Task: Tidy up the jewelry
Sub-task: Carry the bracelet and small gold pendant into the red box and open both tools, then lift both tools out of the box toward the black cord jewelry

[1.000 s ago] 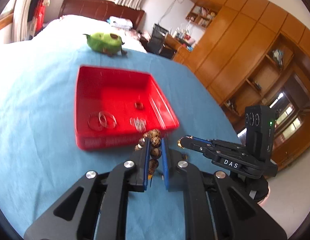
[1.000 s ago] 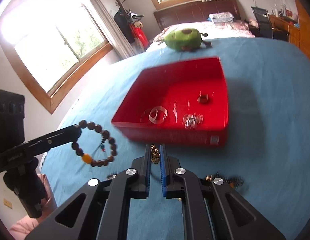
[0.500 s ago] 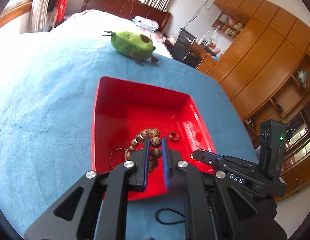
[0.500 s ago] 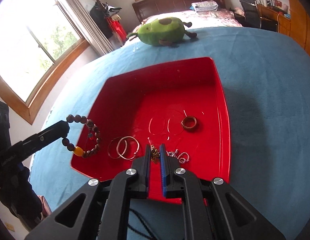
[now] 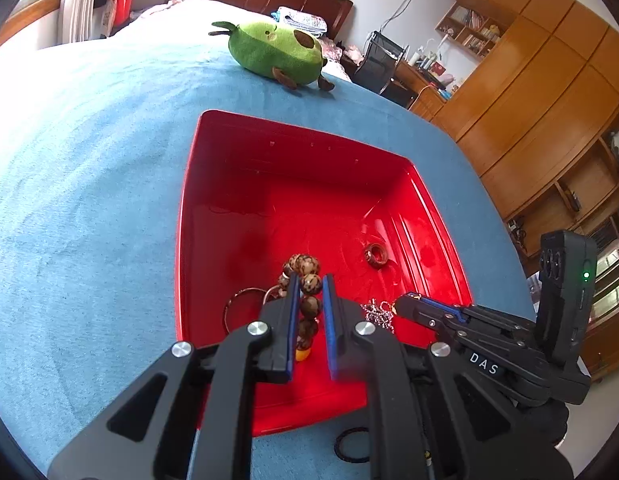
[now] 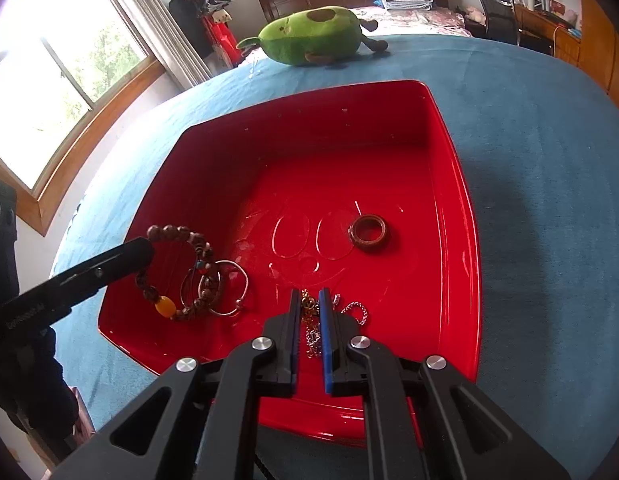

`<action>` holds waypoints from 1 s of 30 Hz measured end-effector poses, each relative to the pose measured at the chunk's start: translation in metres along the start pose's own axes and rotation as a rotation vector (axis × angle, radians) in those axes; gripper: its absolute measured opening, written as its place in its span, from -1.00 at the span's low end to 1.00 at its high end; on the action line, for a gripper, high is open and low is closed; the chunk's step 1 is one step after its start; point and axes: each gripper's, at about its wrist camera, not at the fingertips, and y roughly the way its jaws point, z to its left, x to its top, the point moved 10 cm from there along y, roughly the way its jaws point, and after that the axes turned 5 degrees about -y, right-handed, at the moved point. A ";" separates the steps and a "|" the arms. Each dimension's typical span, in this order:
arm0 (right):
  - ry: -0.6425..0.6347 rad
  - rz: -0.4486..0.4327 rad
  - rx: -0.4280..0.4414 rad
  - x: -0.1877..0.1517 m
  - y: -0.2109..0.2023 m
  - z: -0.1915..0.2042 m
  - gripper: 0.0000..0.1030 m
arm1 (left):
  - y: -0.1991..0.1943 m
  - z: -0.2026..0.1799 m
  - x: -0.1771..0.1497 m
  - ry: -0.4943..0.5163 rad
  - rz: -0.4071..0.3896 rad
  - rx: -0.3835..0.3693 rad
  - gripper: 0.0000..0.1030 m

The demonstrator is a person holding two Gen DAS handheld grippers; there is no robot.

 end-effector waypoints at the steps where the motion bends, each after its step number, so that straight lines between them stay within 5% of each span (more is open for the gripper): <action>1: -0.002 0.003 0.003 0.002 0.003 0.001 -0.78 | 0.002 0.001 0.000 -0.004 0.006 0.002 -0.79; 4: 0.001 0.004 0.002 0.003 0.004 0.001 -0.65 | 0.008 0.003 0.000 -0.007 0.021 0.002 -0.78; 7: 0.009 -0.007 0.002 0.005 0.000 -0.001 -0.64 | 0.009 0.002 0.000 -0.020 0.023 -0.005 -0.43; 18: 0.007 -0.091 -0.006 0.012 -0.047 0.002 -0.64 | -0.034 -0.017 0.005 -0.006 -0.058 -0.043 -0.35; 22: -0.008 -0.096 -0.022 0.012 -0.055 0.009 -0.53 | -0.042 -0.017 -0.002 0.004 -0.046 0.033 0.02; 30: -0.024 -0.091 -0.039 0.007 -0.062 0.010 -0.21 | -0.048 -0.003 -0.012 0.001 -0.036 0.178 0.36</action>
